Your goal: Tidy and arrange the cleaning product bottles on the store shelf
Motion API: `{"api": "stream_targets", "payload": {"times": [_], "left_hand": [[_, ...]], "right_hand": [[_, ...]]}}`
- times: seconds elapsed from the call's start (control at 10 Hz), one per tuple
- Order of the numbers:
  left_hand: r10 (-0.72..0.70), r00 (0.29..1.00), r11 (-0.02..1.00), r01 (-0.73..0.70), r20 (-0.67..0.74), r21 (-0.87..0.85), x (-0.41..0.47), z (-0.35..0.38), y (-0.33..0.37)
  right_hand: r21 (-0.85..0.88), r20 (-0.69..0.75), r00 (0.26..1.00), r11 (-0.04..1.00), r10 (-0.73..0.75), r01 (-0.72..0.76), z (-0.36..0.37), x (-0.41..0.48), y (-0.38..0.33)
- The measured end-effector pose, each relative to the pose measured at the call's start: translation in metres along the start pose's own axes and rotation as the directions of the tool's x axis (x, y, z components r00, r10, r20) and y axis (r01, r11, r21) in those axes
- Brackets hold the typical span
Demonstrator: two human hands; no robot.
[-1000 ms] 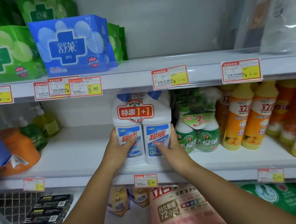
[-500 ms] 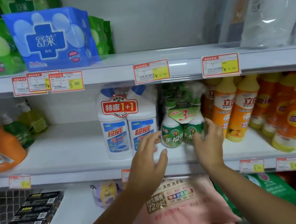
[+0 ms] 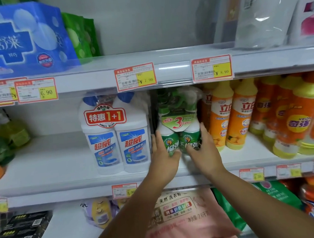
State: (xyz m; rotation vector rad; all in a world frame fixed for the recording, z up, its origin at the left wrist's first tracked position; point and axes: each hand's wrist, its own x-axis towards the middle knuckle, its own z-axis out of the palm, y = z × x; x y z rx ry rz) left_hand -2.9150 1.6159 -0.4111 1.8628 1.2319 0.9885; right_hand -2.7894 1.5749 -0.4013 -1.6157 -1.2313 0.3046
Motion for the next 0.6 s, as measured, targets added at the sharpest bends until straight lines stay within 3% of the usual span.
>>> {"api": "stream_targets", "payload": {"times": [0.2,0.4,0.6], "left_hand": [[0.024,1.0,0.999,-0.025,0.014,0.029,-0.01,-0.002,0.004],[0.05,0.997,0.985,-0.06,0.062,0.163,-0.038,-0.007,0.008],[0.126,0.982,0.909,-0.17,0.138,0.38,-0.051,-0.028,0.029]], "right_hand": [[0.004,0.034,0.999,1.0,0.004,-0.004,-0.004,-0.002,0.004],[-0.027,0.041,0.999,0.999,-0.021,0.022,-0.021,-0.019,0.003],[-0.211,0.092,0.996,0.977,-0.01,0.029,-0.055,-0.03,-0.005]]}}
